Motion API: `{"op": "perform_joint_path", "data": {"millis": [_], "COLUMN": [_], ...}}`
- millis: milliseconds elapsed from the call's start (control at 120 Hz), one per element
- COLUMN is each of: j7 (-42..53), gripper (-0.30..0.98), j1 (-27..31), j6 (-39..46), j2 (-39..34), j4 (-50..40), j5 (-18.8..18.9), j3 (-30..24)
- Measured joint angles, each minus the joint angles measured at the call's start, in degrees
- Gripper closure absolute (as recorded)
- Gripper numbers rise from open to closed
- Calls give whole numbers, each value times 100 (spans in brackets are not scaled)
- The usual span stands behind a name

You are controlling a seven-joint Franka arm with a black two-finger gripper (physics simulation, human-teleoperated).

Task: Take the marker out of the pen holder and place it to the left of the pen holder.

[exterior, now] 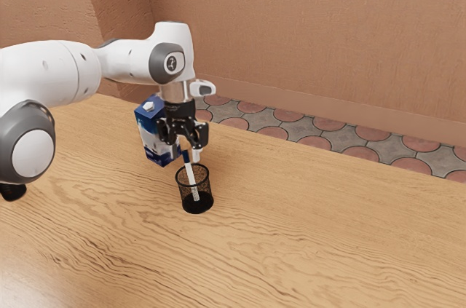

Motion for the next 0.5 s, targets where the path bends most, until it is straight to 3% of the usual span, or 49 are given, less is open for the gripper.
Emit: {"op": "perform_joint_path", "data": {"millis": [217,500], "j7": [-10,-18], "gripper": [46,55], "j1": [5,6], "j6": [159,322], "j2": [-2,-16], "j4": [-35,-168], "j5": [-105,-283], "j3": [0,0]}}
